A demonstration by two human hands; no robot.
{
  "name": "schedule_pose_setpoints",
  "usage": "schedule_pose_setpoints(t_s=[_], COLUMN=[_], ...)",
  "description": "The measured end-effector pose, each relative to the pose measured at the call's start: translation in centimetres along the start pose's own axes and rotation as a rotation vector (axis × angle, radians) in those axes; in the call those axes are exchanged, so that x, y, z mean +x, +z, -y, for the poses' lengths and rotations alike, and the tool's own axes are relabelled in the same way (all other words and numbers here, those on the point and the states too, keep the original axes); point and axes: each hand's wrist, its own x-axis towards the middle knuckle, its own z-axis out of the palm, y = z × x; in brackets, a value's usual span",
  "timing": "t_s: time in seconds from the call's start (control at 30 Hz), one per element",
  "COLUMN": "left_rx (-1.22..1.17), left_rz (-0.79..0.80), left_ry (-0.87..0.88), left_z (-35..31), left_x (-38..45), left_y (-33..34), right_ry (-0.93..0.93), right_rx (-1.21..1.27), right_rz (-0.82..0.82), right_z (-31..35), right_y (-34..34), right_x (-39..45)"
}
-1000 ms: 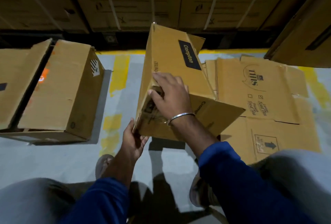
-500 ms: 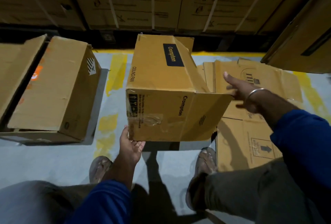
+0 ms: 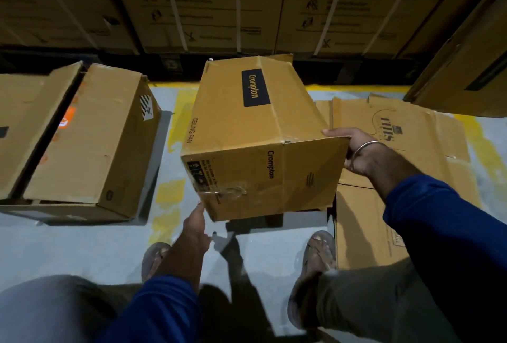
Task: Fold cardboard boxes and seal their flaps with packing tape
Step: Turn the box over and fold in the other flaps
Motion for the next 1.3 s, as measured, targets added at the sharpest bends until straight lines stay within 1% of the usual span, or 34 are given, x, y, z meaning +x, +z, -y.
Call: schedule_pose_setpoints(t_s=[0.07,0.1,0.2,0.3,0.33,0.37,0.43,0.5,0.6,0.67,0.73,0.8,0.87,0.97,1.0,1.03,1.1,1.13,1.17,1.2,1.23,1.3], left_rx=[0.024,0.008,0.026,0.098,0.091,0.116,0.206,0.371,0.642,0.697,0.720,0.776,0.841,0.878,0.879,0.885,0.901,0.903,0.901,0.895,0.903,0.940], left_rz=[-0.179,-0.220,-0.236,-0.303,-0.302,-0.261,-0.095,0.095,0.221,0.246,0.184,0.076,0.014,0.031,0.055,0.077,0.111,0.134,0.160,0.185,0.187,0.132], left_ry=[0.078,0.124,0.290,0.528,0.621,0.703,0.774,0.731,0.561,0.474,0.455,0.469,0.476,0.502,0.510,0.519,0.514,0.525,0.524,0.515,0.513,0.532], left_z=[-1.4,-2.6,-8.0,-14.4,-15.9,-17.0,-17.7,-17.2,-15.7,-14.6,-13.6,-12.7,-11.7,-10.4,-10.2,-10.1,-10.0,-10.0,-10.2,-10.2,-10.3,-10.3], left_x=[-0.5,-0.8,-2.8,-5.9,-6.9,-7.8,-10.2,-12.3,-13.6,-13.3,-12.4,-10.5,-8.3,-7.3,-6.8,-7.0,-6.8,-6.8,-7.1,-7.3,-7.5,-7.2], left_y=[-1.1,-1.6,-2.7,-2.8,-2.5,-2.1,-0.4,1.4,2.4,2.6,2.4,1.6,0.4,-0.9,-1.3,-1.5,-2.4,-2.6,-2.7,-2.6,-2.4,-1.8], right_ry=[-0.179,-0.266,-0.484,-0.717,-0.793,-0.858,-0.947,-0.977,-0.990,-1.036,-1.092,-1.083,-1.015,-0.753,-0.679,-0.621,-0.472,-0.364,-0.272,-0.234,-0.256,-0.420], right_rx=[-0.063,-0.132,-0.388,-0.691,-0.839,-1.004,-1.268,-1.417,-1.533,-1.649,-1.758,-1.819,-1.827,-1.710,-1.697,-1.740,-1.867,-1.878,-1.845,-1.790,-1.741,-1.685], right_rz=[0.016,0.019,-0.009,-0.055,-0.073,-0.090,-0.111,-0.104,-0.019,0.064,0.129,0.209,0.367,0.691,0.744,0.742,0.665,0.644,0.657,0.691,0.720,0.696], right_z=[1.4,2.0,3.2,2.9,2.6,2.1,0.9,-0.6,-4.0,-6.6,-9.1,-11.3,-12.1,-10.6,-9.8,-9.1,-8.3,-8.0,-8.0,-8.2,-8.4,-8.9], right_y=[0.8,1.4,3.5,6.4,7.5,8.5,10.6,12.5,14.9,16.2,17.1,17.4,17.1,15.5,14.7,13.8,11.7,10.7,10.1,9.7,9.8,10.1], right_x=[-0.8,-1.1,-2.3,-3.7,-4.4,-5.3,-7.5,-9.7,-11.3,-11.7,-11.9,-11.2,-9.8,-7.5,-6.6,-5.8,-3.8,-3.0,-2.5,-2.1,-2.0,-1.9])
